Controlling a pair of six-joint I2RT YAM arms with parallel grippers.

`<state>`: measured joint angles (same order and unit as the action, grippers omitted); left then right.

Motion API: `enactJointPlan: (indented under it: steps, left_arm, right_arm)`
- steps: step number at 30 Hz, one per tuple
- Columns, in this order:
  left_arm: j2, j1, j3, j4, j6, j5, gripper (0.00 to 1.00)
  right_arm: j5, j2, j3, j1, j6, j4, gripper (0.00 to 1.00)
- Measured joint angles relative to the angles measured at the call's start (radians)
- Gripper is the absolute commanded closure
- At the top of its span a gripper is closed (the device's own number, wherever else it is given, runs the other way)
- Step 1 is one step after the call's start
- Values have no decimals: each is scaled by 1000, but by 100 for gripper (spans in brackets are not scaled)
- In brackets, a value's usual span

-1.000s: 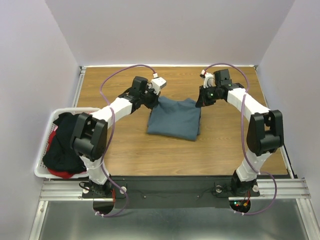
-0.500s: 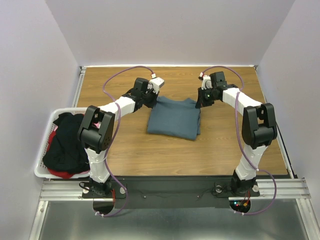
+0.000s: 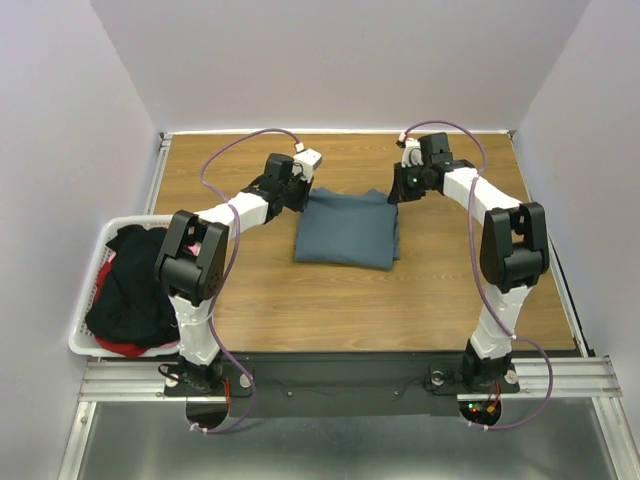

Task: Fold and stack the t-shirts
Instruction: Fold the tshirt

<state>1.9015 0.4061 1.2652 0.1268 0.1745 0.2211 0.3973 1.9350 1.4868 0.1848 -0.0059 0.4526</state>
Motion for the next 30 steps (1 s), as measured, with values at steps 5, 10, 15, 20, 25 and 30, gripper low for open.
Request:
enactJointPlan:
  steps: [5,10,15,20,25,30]
  left_arm:
    - [42,-3,23,0,-35,-35,99]
    - [105,-3,68,-27,-87,-69,89]
    - [116,-10,98,-57,-134,-105,62]
    - [105,-18,105,-73,-190,-138,26]
    - [27,-22,93,-97,-267,-176,10]
    - [-119,-9,60,-100,-322,-190,16]
  right_arm:
    - [-13,77,52,0,4,-10,86]
    - [-28,155,106,0,24,-6,74]
    - [-56,172,176,-1,65,-3,53]
    - [-69,145,204,-1,117,-8,48]
    - [-51,77,186,-1,157,-12,45]
    - [14,23,142,-1,207,-16,49]
